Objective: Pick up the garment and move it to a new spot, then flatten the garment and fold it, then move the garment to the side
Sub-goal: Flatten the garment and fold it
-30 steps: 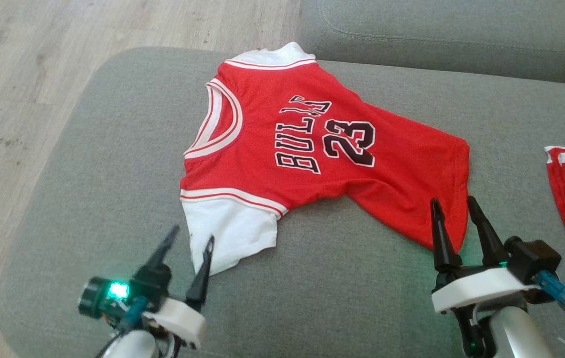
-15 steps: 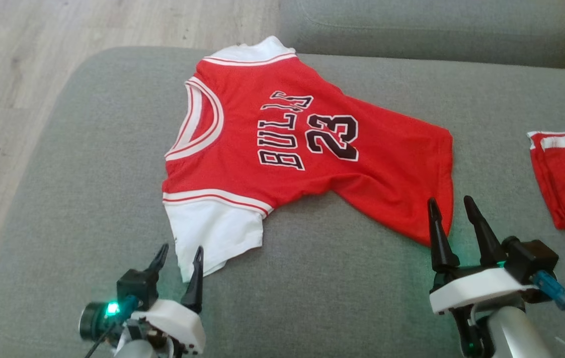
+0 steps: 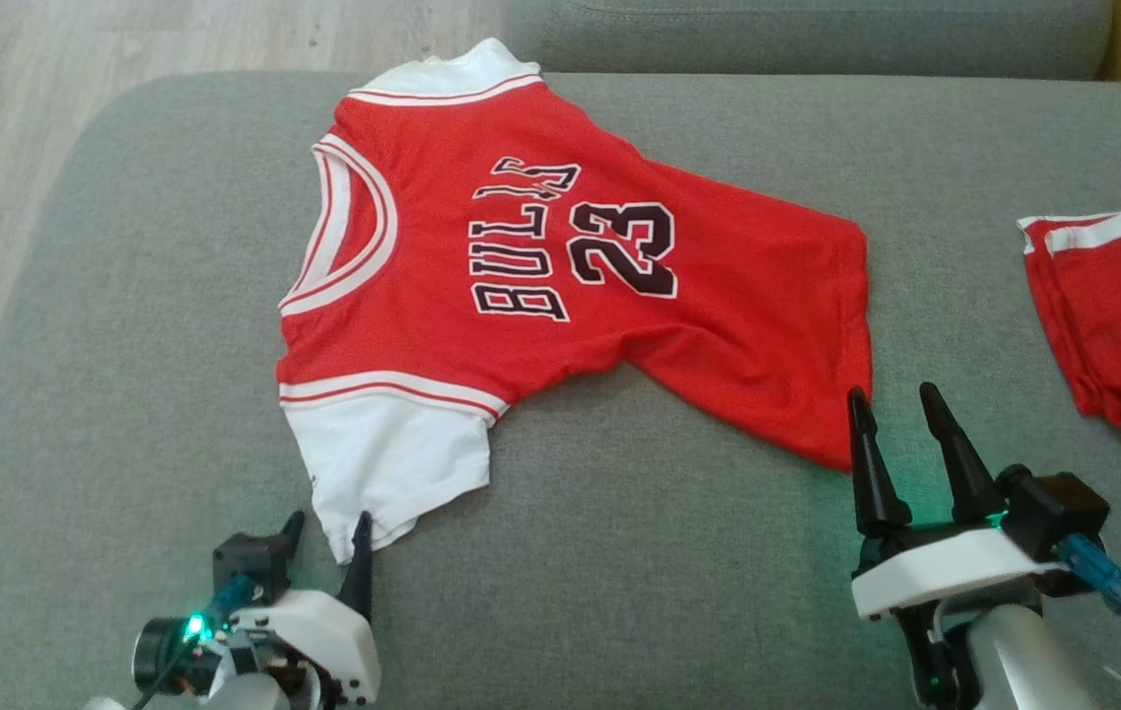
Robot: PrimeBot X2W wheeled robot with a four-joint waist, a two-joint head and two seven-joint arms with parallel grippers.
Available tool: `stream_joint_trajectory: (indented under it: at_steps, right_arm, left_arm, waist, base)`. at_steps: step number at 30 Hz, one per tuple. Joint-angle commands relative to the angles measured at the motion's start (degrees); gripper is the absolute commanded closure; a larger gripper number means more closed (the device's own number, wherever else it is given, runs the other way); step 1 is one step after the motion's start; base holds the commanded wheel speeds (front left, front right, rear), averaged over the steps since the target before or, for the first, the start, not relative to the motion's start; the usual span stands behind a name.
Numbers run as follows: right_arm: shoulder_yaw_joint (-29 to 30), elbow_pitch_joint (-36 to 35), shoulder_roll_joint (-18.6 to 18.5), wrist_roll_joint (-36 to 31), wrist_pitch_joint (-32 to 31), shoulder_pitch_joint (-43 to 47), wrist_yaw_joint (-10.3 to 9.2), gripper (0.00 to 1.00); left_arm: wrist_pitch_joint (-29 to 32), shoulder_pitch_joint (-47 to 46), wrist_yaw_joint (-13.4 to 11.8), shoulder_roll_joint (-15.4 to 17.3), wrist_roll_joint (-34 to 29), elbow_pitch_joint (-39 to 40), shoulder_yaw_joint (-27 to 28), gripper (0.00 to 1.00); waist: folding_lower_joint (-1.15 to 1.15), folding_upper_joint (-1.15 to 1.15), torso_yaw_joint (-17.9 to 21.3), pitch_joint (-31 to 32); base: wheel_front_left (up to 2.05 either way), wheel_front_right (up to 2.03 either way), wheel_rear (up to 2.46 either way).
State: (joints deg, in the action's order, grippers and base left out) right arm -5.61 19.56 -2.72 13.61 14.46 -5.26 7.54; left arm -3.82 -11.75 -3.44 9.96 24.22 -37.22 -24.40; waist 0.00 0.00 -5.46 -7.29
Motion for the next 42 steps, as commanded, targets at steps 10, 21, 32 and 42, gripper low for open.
stream_joint_trajectory:
  at_steps: [10,21,32,42]
  right_arm:
    - [-0.91,-2.09,-0.16,-0.30,0.54,-1.64,-0.05,0.00]
    - [-0.05,1.35,-0.16,-0.84,-1.76,0.41,-0.05,0.00]
    - [0.42,9.51,-0.16,0.23,-7.86,-2.38,-0.05,0.00]
    - [-2.33,16.08,-0.16,3.14,-8.71,-5.96,-0.05,0.00]
  left_arm:
    - [-0.32,-3.37,3.36,0.46,1.72,-3.02,0.82,1.00]
    - [-11.11,-5.08,0.99,0.34,-0.61,8.43,6.48,1.00]
    - [-11.17,0.21,2.31,-3.22,-8.66,25.60,14.14,1.00]
    - [-11.17,0.75,5.18,-5.13,-11.43,26.54,16.41,1.00]
  waist:
    - [0.00,0.00,1.39,-0.67]
    - [0.00,0.00,1.14,1.62]
    - [0.00,0.00,-1.03,1.14]
    - [0.00,0.00,-2.08,0.45]
  base:
    - [0.00,0.00,0.00]
    - [0.00,0.00,0.00]
    - [0.00,0.00,0.00]
    - [0.00,0.00,0.00]
